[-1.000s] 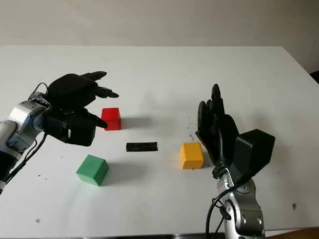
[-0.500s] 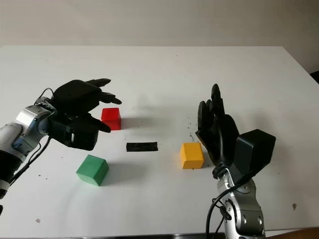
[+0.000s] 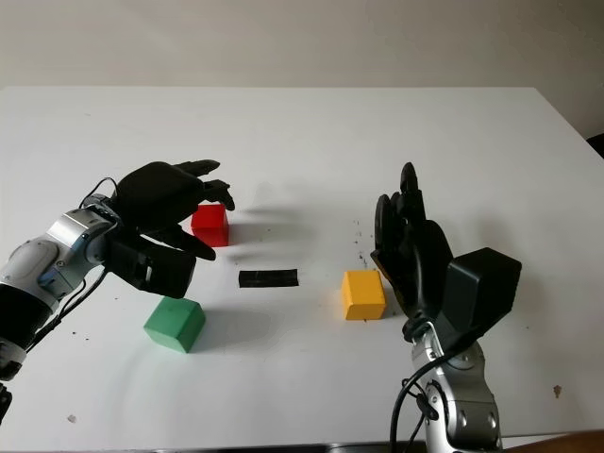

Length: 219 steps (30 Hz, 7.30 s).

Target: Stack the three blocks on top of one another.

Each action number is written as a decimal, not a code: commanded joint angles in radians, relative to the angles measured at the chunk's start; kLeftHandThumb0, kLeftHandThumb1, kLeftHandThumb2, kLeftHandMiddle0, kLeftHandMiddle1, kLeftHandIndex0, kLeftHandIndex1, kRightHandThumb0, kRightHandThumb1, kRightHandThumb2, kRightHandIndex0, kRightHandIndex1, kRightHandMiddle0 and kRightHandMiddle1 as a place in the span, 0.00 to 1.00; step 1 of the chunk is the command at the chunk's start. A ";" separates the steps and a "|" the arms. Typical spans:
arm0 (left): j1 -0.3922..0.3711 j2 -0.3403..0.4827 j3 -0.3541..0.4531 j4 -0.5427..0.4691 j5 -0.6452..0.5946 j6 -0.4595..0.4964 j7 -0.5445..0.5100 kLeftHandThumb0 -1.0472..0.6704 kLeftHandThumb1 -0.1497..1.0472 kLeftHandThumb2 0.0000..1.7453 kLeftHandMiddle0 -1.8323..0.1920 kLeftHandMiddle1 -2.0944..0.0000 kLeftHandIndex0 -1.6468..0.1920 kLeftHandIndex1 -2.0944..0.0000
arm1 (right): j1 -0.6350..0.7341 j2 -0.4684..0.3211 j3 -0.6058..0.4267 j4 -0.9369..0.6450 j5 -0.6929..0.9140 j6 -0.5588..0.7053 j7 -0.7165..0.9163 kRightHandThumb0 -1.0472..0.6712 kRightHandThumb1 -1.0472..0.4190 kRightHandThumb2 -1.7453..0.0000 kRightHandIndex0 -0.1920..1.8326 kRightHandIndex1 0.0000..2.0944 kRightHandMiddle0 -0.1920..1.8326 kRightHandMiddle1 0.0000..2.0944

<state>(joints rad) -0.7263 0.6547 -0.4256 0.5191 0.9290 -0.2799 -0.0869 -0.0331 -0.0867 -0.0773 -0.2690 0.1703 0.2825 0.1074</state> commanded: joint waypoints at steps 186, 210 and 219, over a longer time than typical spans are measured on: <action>0.493 -0.282 0.604 -0.413 -1.122 0.219 -0.280 0.13 1.00 0.38 1.00 1.00 1.00 1.00 | -0.081 -0.574 0.068 -0.415 -0.413 0.337 0.262 0.30 0.11 0.98 0.06 0.04 0.14 0.05; 0.480 -0.268 0.614 -0.384 -1.095 0.190 -0.267 0.15 1.00 0.36 1.00 1.00 1.00 1.00 | -0.054 -0.696 0.309 -0.434 -0.970 0.124 0.505 0.22 0.19 0.97 0.13 0.03 0.29 0.04; 0.484 -0.277 0.613 -0.395 -1.099 0.194 -0.259 0.15 1.00 0.34 1.00 1.00 1.00 1.00 | -0.017 -0.647 0.304 -0.368 -1.090 0.049 0.507 0.23 0.18 0.97 0.13 0.03 0.31 0.04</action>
<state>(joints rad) -0.2351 0.3771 0.1836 0.1327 -0.1694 -0.0795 -0.3468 -0.0581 -0.7463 0.2346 -0.6436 -0.9075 0.3374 0.6142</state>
